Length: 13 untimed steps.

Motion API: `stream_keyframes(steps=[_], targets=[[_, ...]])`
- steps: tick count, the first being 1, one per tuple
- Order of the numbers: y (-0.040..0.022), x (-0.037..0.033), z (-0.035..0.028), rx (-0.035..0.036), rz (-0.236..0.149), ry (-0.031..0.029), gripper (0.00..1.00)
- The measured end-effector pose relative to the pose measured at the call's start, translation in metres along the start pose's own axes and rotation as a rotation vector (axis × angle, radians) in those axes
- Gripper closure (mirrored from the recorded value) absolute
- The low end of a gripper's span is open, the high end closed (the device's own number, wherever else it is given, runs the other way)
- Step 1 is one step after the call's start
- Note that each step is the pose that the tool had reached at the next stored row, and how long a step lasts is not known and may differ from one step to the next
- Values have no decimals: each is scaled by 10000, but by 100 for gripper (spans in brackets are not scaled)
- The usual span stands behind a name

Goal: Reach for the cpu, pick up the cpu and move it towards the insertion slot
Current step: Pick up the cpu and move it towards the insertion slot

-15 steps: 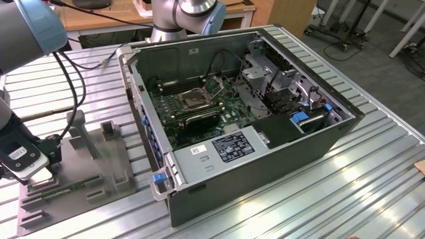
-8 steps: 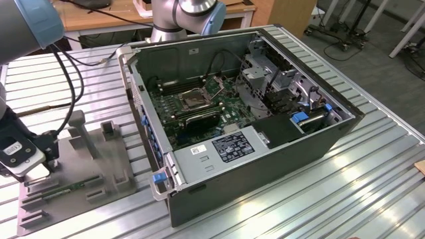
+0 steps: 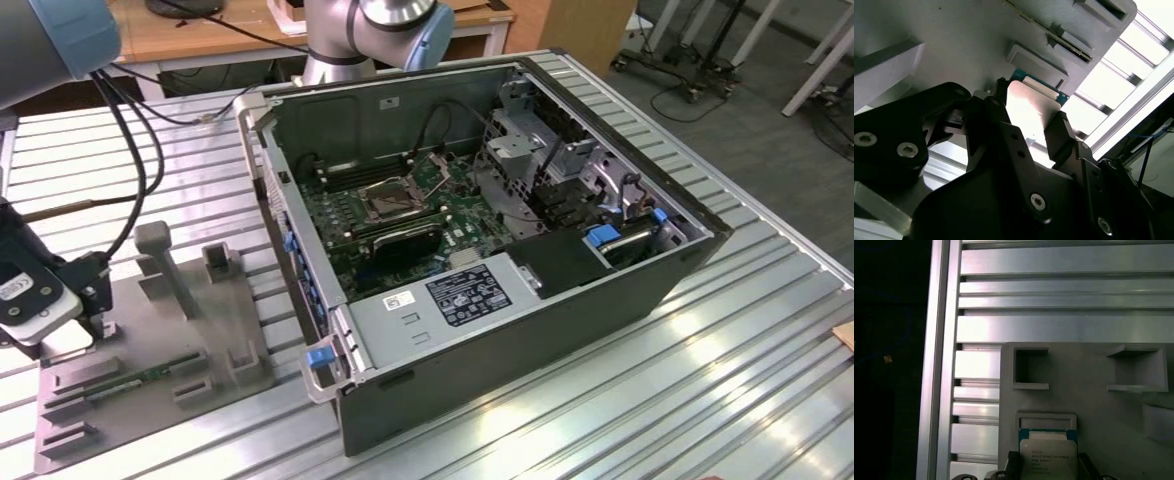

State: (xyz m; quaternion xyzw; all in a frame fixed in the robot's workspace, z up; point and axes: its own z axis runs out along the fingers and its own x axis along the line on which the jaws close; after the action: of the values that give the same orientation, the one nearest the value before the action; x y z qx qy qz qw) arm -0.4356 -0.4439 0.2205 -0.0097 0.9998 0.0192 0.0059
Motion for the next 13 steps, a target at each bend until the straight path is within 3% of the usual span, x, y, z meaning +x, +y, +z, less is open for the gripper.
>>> stream_keyframes(steps=[13], targets=[[1, 0, -11, -1, 0, -1, 46]])
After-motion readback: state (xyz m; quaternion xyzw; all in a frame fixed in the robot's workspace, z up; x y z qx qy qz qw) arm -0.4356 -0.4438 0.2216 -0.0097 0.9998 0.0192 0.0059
